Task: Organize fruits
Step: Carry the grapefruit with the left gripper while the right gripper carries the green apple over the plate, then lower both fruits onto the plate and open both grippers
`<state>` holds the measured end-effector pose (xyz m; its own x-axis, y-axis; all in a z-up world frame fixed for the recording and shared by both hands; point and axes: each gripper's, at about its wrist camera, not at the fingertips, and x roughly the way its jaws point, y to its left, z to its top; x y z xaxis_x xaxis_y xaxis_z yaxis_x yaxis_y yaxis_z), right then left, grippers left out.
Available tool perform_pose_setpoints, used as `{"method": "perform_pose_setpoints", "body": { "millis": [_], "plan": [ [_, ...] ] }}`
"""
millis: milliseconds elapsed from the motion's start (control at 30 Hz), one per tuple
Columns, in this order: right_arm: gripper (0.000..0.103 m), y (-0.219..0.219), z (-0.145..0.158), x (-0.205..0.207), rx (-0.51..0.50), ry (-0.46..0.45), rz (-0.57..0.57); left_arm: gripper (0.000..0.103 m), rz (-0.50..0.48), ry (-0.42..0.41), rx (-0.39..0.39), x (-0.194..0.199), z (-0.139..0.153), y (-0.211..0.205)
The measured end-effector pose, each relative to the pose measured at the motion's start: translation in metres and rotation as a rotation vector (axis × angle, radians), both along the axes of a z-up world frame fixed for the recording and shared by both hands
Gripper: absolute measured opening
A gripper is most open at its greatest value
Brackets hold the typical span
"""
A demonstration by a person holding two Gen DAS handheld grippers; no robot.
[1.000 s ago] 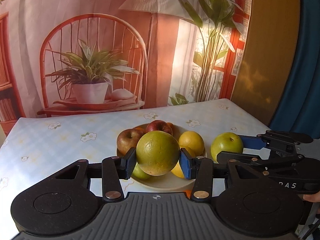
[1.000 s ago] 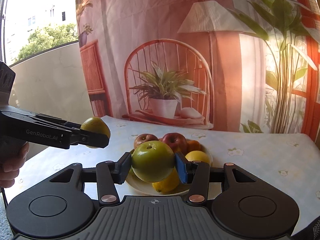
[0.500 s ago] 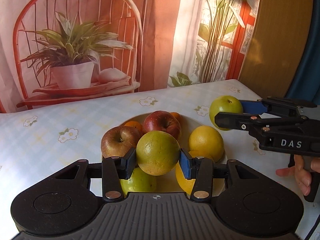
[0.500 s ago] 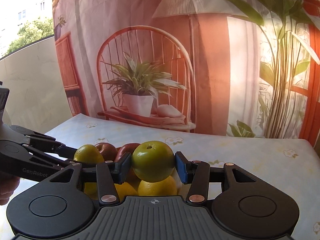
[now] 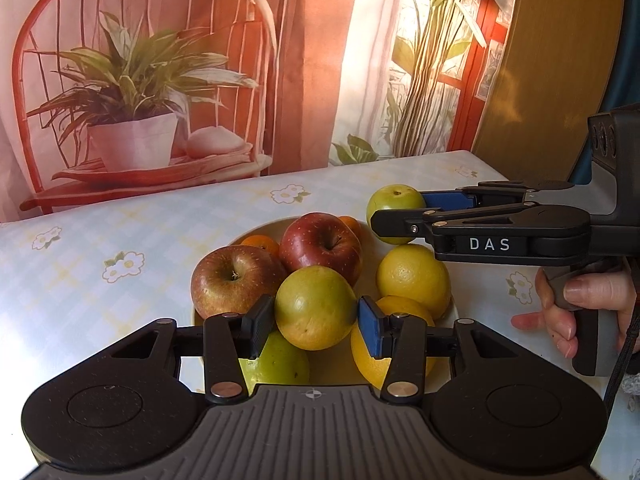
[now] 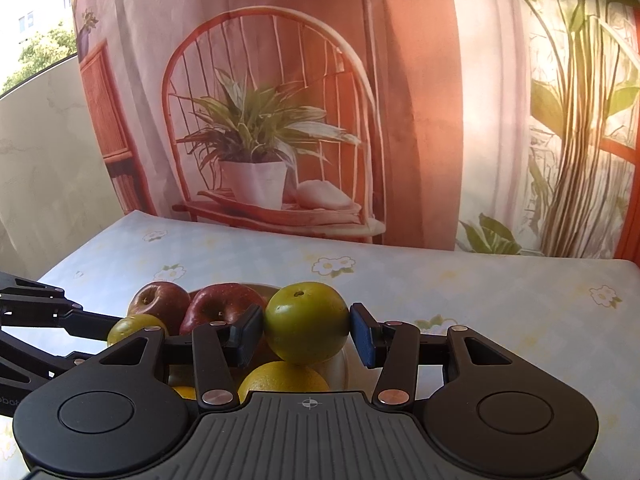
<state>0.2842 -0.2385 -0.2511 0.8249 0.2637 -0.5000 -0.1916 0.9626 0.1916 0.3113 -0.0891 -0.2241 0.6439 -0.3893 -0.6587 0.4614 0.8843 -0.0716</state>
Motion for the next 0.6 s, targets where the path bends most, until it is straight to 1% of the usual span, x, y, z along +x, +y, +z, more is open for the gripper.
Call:
{"method": "perform_pose_setpoints", "body": {
  "millis": [133, 200, 333, 600],
  "plan": [
    [0.044, 0.001, 0.000, 0.003, 0.001, 0.010, 0.007, 0.049, 0.002, -0.015, -0.003, -0.004, 0.004, 0.000],
    [0.047, 0.001, 0.001, 0.003, 0.009, 0.011, 0.020, 0.049, 0.006, -0.026, -0.005, -0.005, 0.006, 0.002],
    [0.047, 0.005, 0.006, 0.001, -0.007, 0.003, 0.022, 0.049, 0.020, -0.033, -0.015, -0.008, 0.009, 0.006],
    [0.047, 0.001, 0.014, -0.021, 0.005, -0.015, -0.006, 0.049, 0.055, -0.052, -0.002, -0.019, 0.016, 0.011]
  ]
}}
